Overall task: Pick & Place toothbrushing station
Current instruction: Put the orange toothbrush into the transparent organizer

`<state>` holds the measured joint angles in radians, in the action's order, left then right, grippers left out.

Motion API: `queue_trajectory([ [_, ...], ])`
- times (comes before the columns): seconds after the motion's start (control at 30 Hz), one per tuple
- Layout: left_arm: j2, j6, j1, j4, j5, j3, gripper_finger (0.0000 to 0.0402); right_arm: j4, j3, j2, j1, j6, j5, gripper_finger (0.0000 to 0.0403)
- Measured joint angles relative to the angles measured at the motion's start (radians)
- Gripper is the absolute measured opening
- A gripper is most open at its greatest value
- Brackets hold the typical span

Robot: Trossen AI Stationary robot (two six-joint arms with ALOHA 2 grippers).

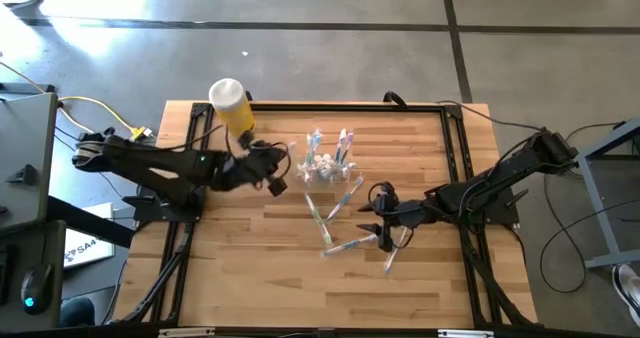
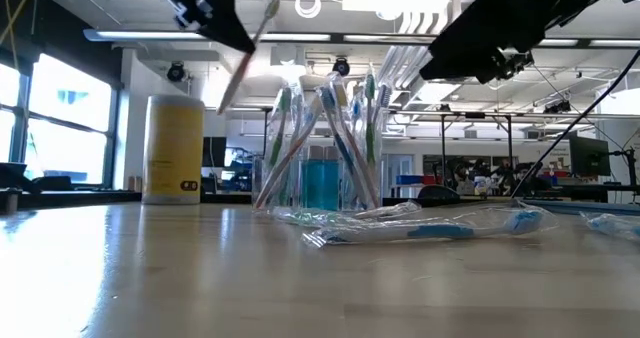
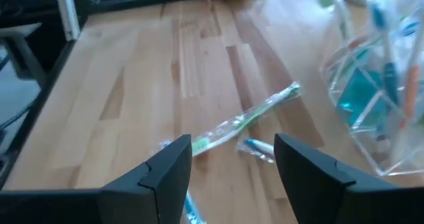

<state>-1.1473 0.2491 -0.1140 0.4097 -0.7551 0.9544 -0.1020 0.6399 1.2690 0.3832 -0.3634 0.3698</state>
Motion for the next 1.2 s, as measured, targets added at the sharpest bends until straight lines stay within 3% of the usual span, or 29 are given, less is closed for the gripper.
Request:
queue_trajectory([
  [0.13,-0.015,-0.174,0.130,-0.133,0.255,-0.006,0.0002,-0.010,0.000,0.000,-0.020,0.009,0.019,0.0207],
  [0.33,-0.015,-0.274,0.314,-0.224,0.512,-0.025,0.0002,-0.016,0.000,0.000,-0.061,0.009,0.021,0.0207],
  [0.47,-0.014,-0.294,0.424,-0.384,0.767,-0.106,0.0002,-0.015,0.000,0.000,-0.082,0.010,0.021,0.0207],
  [0.67,-0.011,-0.244,0.552,-0.717,0.984,-0.315,0.0002,-0.015,0.000,0.000,-0.098,0.029,0.018,0.0207],
  [0.83,-0.029,-0.225,0.601,-0.853,1.021,-0.420,0.0002,-0.015,0.000,0.000,-0.117,0.035,0.014,0.0207],
  [1.2,-0.082,-0.194,0.605,-1.007,1.066,-0.499,0.0002,-0.015,0.000,0.000,-0.118,0.035,0.018,0.0207],
])
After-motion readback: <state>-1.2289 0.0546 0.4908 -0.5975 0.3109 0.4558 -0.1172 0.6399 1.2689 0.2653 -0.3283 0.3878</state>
